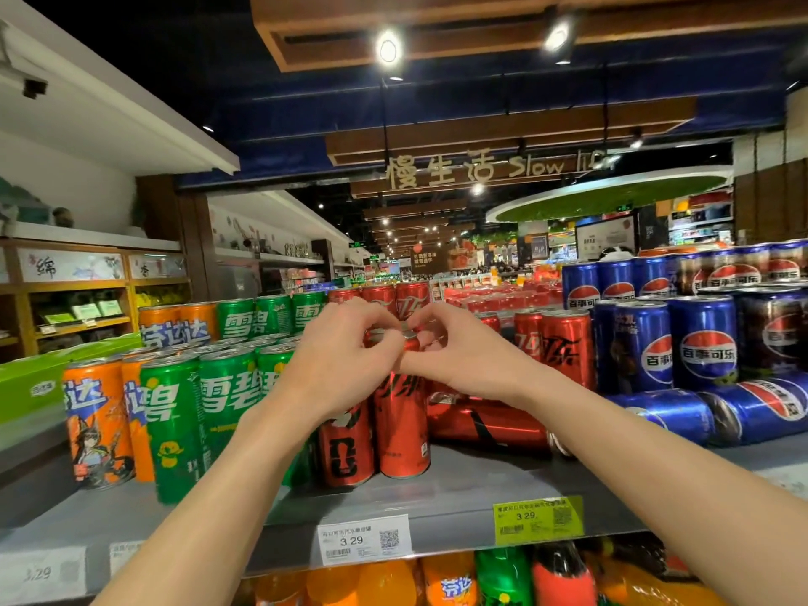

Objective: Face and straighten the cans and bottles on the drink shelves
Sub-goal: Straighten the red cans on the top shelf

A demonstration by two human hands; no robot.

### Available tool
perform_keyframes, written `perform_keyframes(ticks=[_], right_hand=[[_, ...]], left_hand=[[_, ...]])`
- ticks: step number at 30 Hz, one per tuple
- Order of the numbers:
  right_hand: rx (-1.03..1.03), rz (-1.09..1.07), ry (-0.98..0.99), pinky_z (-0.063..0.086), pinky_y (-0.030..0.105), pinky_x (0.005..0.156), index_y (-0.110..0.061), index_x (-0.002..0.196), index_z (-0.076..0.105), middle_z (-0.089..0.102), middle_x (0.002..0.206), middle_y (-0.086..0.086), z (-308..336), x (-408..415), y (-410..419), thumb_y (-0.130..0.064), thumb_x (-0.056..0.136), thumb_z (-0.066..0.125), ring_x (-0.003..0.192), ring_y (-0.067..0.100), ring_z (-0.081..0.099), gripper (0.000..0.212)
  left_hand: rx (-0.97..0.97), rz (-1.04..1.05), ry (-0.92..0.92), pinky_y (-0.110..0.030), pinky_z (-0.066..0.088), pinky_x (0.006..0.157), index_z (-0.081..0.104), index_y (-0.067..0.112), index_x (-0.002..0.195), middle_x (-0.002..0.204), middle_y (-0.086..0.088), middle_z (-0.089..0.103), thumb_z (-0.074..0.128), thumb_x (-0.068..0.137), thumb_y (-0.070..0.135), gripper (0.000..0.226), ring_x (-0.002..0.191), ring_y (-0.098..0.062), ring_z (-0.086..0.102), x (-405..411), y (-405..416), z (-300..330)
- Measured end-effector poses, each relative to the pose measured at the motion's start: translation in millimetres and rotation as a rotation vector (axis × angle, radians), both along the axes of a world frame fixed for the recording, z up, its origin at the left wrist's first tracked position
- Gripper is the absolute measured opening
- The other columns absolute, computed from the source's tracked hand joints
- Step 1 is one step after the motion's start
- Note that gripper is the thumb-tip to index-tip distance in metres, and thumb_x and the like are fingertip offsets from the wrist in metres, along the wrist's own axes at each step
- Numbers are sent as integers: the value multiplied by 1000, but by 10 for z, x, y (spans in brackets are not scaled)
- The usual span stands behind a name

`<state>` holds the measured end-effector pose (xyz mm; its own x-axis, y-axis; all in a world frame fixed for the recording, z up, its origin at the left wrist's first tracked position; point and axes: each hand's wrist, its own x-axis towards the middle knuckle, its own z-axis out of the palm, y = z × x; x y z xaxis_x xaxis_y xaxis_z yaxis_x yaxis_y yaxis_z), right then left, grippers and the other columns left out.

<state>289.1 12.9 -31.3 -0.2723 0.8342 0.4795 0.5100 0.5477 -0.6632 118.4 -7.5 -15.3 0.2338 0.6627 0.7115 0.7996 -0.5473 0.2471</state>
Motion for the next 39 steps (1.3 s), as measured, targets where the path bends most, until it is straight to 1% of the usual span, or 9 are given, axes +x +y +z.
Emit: perform_keyframes(ticks=[6,10,17,19,22,25,31,34,39], right_hand=[[38,-136,-106,54,31,79,-20,124,58,66,100,-3,-24,319,-12,-33,98,60,86,20,67,30],[-99,-216,-546,50,34,98,-16,133,54,61,126,0,-107,454,-62,-41,88,72,113,20,59,54],[-97,-366,-815,40,45,99,-20,123,50,62,126,3,-319,379,47,-54,83,75,119,30,57,58],[-119,-346,-781,36,45,101,-19,126,52,62,126,2,-345,411,80,-53,84,73,120,30,56,58],[-157,-294,-622,40,45,107,-15,130,59,66,126,3,-357,477,100,-50,83,76,119,26,58,60],[-106,-276,-348,54,42,95,-14,124,62,68,115,3,-314,520,85,-45,82,79,102,21,66,55],[-101,-214,159,55,39,92,-24,109,53,63,104,-5,-188,461,63,-29,74,88,99,16,66,50],[-113,-140,242,52,24,70,-34,87,48,59,89,-10,-170,382,70,-18,80,84,79,5,61,40],[-161,-128,267,39,20,54,-27,99,48,55,89,-10,-205,257,265,-22,78,87,70,6,55,45]], left_hand=[[102,-115,-55,-22,39,82,73,24,93,96,13,68,61,90,25,13,96,-4,58,280,-21,71],[43,-104,-48,-26,41,84,74,22,95,97,13,69,59,91,26,15,96,-6,60,361,16,64],[-21,-87,-91,-19,37,74,72,20,100,94,15,65,48,97,20,25,90,-3,57,351,-7,31],[-30,-98,-81,-14,36,71,71,22,99,89,19,62,46,98,21,24,84,2,55,332,-38,32],[-55,-97,-66,-22,39,76,69,24,103,97,15,64,47,97,22,23,94,-4,57,302,-53,31],[-52,-97,-55,-27,40,83,69,23,104,102,13,65,49,96,22,22,99,-7,58,288,-47,30],[-49,-64,-42,-27,44,82,69,24,101,99,14,65,54,93,22,17,96,-7,59,318,1,28],[-51,-60,-18,-25,43,80,69,24,102,99,14,65,61,89,22,16,96,-7,60,308,35,30],[-44,-37,87,-23,45,87,67,27,109,107,14,65,76,85,25,26,101,-7,59,238,80,40]])
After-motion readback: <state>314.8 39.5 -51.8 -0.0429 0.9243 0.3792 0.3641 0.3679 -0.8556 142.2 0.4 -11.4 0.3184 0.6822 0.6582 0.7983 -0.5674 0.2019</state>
